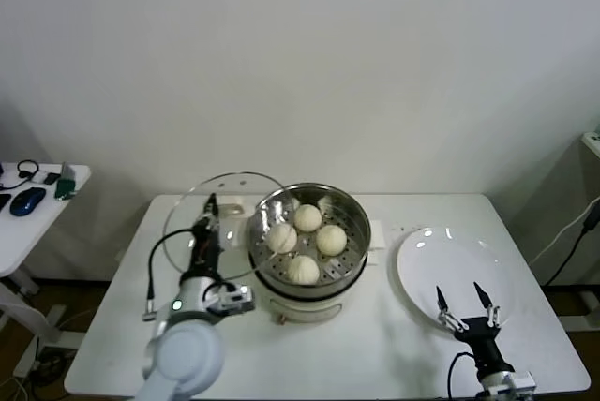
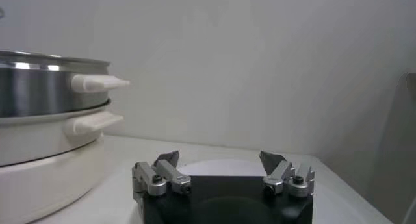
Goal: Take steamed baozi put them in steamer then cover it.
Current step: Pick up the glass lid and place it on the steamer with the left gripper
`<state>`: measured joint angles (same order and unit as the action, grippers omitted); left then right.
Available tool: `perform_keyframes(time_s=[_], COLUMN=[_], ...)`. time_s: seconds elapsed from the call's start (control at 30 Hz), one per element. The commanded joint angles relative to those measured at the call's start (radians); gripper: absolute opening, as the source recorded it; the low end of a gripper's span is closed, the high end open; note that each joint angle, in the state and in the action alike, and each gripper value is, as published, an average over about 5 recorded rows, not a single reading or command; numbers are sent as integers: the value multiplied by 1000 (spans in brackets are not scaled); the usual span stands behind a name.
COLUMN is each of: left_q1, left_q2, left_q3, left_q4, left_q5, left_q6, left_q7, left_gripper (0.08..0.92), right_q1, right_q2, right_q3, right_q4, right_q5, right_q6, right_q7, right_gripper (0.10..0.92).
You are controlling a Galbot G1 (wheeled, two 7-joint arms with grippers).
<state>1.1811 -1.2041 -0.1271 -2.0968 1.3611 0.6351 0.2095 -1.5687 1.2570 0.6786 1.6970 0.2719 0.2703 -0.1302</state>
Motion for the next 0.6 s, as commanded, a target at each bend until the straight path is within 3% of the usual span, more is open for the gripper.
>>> perform_keyframes(time_s=[0.03,0.37,0.6], left_q1=[-117,-161,-131], left_q2=[-222,-381,-412], left_q3=[224,261,258], left_q4=[92,213,294], left_q5=[237,310,337], left_q6=[72,57,40], left_q7=[113,99,52], left_gripper=[137,137,137], right_q1=[22,21,11], right_q2=[-9,-13,-11], right_q3=[-5,-1,15], right_q4=[-26,-46,-41], right_q5=[5,20,34], right_q6=[-3,3,16], right_q7=[3,3,3], right_gripper=[823,823,823])
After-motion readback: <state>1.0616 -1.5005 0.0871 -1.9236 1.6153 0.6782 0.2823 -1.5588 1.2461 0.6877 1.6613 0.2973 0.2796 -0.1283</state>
